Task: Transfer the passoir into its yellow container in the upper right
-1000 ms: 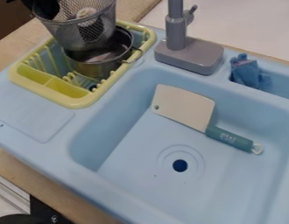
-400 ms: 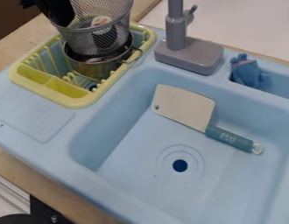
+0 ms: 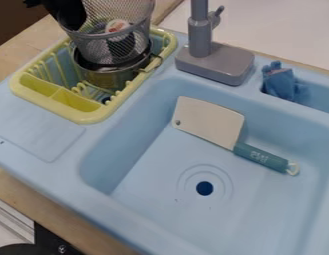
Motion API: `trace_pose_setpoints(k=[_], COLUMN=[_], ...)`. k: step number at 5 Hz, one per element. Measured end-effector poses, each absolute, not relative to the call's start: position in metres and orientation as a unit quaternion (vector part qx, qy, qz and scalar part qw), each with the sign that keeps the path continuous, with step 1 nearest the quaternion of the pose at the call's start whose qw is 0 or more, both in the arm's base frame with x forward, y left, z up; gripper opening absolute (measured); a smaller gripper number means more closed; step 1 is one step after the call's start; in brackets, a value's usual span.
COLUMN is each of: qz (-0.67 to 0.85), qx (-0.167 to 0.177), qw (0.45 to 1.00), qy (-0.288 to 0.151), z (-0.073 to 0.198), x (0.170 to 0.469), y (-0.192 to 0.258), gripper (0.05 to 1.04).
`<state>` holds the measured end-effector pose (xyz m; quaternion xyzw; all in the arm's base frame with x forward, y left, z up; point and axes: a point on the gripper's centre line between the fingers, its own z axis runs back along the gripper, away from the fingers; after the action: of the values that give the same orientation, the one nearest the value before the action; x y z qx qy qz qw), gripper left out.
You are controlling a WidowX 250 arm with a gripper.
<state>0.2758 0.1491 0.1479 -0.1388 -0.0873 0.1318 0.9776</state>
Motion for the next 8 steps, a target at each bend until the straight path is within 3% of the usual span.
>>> trace_pose_setpoints(k=[3,4,6,7,8], qz=[0.131,0.139,0.15,0.135,0.116], qx=[-0.133,-0.136,-0.14,-0.126,-0.102], qw=[0.979,0.979,0.977,0.981,0.985], qy=[-0.077,-0.066,-0.062,-0.057,-0.075], z=[0.14,0.14,0.141,0.142,0.158], x=[0.274,0.27,0.265,0.264,0.261], y=[0.147,0.146,0.15,0.149,0.143], gripper=[0.071,0.211,0.747,0.982,0.998])
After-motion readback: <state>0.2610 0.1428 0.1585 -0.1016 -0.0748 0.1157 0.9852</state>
